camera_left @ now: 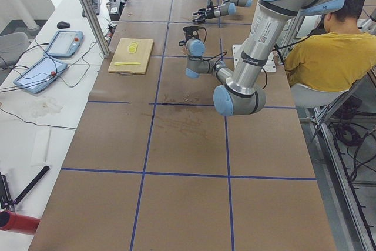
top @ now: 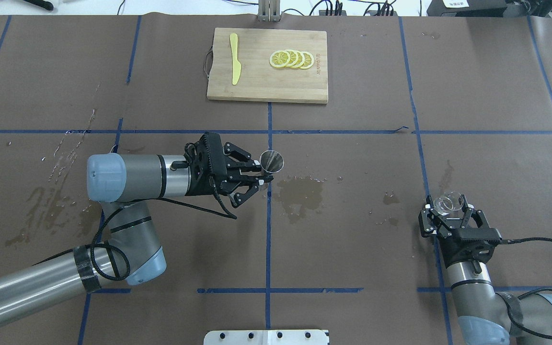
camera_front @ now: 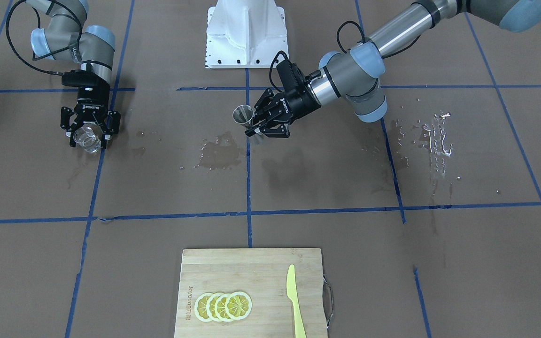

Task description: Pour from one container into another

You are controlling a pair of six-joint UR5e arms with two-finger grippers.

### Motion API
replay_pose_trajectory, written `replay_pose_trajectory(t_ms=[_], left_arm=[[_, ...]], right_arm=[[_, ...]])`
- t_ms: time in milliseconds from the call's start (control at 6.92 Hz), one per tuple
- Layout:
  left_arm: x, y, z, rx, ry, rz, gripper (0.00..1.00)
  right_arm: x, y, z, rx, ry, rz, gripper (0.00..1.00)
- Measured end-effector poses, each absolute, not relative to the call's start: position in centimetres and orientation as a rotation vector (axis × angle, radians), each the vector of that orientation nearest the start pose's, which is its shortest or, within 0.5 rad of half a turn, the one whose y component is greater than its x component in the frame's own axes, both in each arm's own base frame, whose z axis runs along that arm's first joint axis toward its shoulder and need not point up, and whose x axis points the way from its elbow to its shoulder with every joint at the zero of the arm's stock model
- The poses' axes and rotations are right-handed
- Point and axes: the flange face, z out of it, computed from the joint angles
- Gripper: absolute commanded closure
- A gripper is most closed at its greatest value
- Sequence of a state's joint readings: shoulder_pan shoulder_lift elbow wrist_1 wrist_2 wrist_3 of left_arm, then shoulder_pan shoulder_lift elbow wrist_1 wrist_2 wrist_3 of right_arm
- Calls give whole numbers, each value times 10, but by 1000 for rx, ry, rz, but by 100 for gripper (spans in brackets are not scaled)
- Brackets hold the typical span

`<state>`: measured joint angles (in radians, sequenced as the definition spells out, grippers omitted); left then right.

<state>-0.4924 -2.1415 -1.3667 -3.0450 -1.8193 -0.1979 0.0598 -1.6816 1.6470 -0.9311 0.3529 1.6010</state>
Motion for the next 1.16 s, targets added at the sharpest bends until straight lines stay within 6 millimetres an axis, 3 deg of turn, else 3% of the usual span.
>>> replay_pose_trajectory(t_ms=[144, 289, 867, 1156], left_arm=[[532, -409, 258, 1425, 1283, 834, 100], [532, -409, 258, 1425, 1283, 834, 100], [531, -409, 257, 1427, 1284, 834, 100], [532, -408, 256, 1427, 1285, 834, 100]], right_arm=[[-432, -253, 572, 1190, -509, 443, 29], [-432, -253, 573, 1190, -508, 442, 99], [-433, -252, 575, 1191, -509, 441, 100], [-432, -253, 565, 1190, -526, 454, 100]])
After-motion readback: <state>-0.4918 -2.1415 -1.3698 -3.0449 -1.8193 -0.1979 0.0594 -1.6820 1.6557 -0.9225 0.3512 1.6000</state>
